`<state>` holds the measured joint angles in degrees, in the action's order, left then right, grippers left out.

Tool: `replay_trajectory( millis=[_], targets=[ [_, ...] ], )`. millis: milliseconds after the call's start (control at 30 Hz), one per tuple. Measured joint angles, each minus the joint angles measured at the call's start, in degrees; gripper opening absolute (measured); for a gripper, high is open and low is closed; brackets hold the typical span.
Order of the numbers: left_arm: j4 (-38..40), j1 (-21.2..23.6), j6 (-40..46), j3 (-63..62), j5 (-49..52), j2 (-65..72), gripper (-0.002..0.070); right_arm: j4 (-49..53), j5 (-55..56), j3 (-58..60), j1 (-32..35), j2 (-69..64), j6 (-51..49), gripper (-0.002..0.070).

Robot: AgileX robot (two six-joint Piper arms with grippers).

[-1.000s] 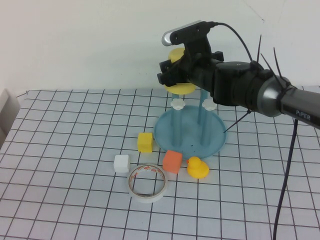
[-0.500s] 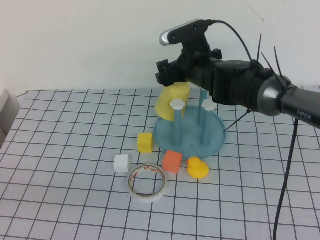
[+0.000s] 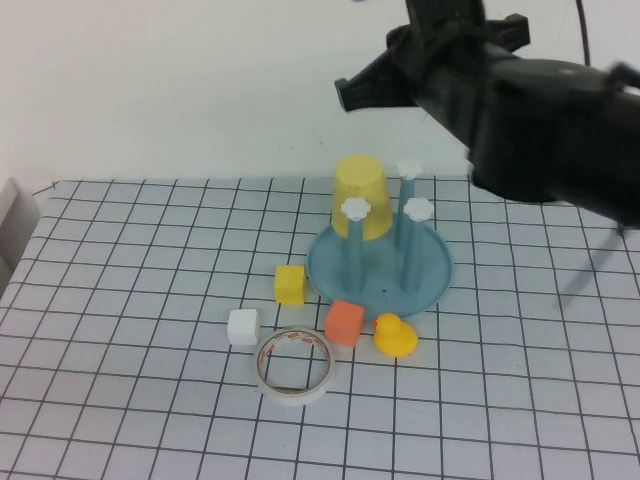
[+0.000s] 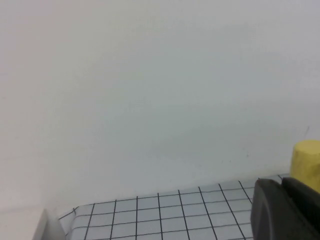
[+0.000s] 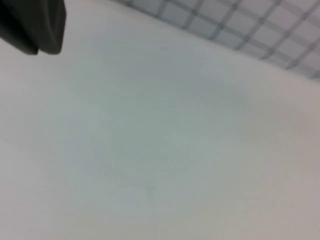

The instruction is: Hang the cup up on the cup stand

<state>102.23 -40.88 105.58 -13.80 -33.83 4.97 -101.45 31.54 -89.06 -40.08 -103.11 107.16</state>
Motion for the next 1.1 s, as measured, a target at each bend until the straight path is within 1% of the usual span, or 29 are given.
replay_trajectory(
  millis=[100,267,433,767,1100],
  targets=[
    [0.0,0.0,0.8,0.2,0.6,0.0,0.0,0.0,-7.2,8.1,-0.7,6.9,-0.7,0.0001],
    [0.0,0.0,1.4,0.5,-1.3,0.0,-0.0001,0.1,-21.5,20.7,-1.0,18.4,-4.1,-0.0001],
    [0.0,0.0,1.6,0.5,-1.9,0.0,-0.0001,0.6,-29.9,31.6,-1.0,29.5,-6.3,-0.0001],
    [0.0,0.0,1.8,0.5,-1.9,0.0,-0.0001,1.3,-39.7,50.1,-1.0,50.1,-9.0,-0.0001],
    [0.0,0.0,1.8,0.5,-1.9,0.0,-0.0001,1.9,-40.5,61.8,-1.0,62.0,-11.8,-0.0001]
  ],
)
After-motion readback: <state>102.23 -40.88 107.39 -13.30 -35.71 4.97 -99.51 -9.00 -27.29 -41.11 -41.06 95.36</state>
